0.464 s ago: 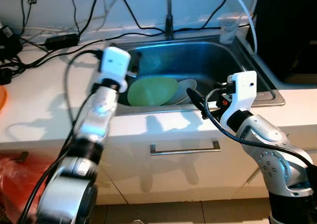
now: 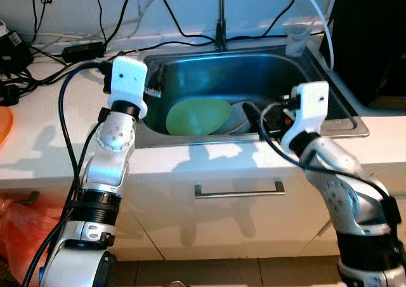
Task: Kitchen organization
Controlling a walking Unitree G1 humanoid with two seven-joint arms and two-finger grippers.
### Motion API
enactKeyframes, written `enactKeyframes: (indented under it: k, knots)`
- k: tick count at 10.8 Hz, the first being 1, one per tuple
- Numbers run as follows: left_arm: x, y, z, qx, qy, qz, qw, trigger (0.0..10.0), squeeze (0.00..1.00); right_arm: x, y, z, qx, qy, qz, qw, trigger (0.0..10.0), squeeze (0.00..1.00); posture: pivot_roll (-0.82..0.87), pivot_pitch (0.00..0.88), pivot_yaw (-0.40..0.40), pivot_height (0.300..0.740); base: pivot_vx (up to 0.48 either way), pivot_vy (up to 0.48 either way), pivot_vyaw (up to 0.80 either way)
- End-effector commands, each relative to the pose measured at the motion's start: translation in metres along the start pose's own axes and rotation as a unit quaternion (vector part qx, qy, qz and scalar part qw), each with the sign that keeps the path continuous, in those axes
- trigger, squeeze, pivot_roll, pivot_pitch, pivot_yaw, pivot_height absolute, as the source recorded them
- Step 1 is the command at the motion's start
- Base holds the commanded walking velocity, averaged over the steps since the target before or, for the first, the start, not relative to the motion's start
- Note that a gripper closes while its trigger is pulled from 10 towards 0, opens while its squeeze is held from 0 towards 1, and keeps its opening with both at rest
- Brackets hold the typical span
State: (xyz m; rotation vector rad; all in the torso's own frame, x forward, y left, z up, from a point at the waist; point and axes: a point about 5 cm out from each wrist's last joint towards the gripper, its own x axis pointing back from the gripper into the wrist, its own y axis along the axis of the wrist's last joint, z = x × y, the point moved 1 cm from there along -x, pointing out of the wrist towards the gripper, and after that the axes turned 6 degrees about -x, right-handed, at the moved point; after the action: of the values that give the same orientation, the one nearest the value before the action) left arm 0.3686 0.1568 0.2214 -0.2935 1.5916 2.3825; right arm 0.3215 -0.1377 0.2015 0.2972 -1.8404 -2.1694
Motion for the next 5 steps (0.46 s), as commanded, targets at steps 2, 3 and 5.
enactKeyframes:
  k: [2,3,5]
  knots:
    - [0.0022,-0.0042,0.0030,0.015,0.016,0.017,1.000,10.0,0.00,-0.0060,0.0054,0.0070,0.003,0.016,-0.012,1.000,10.0,0.00,0.03,0.000,0.097,0.740,0.000,0.000,0.00]
    - [0.0040,-0.0058,0.0015,0.029,0.018,0.027,0.999,10.0,0.00,-0.0059,0.0044,0.0061,0.005,0.016,-0.012,1.000,10.0,0.00,0.02,0.000,0.095,0.740,0.000,0.000,0.00]
    - [0.0076,-0.0092,-0.0026,0.044,0.019,0.040,0.998,10.0,0.00,-0.0052,0.0039,0.0030,0.007,0.005,-0.015,1.000,10.0,0.00,0.01,0.000,0.089,0.740,0.000,0.000,0.00]
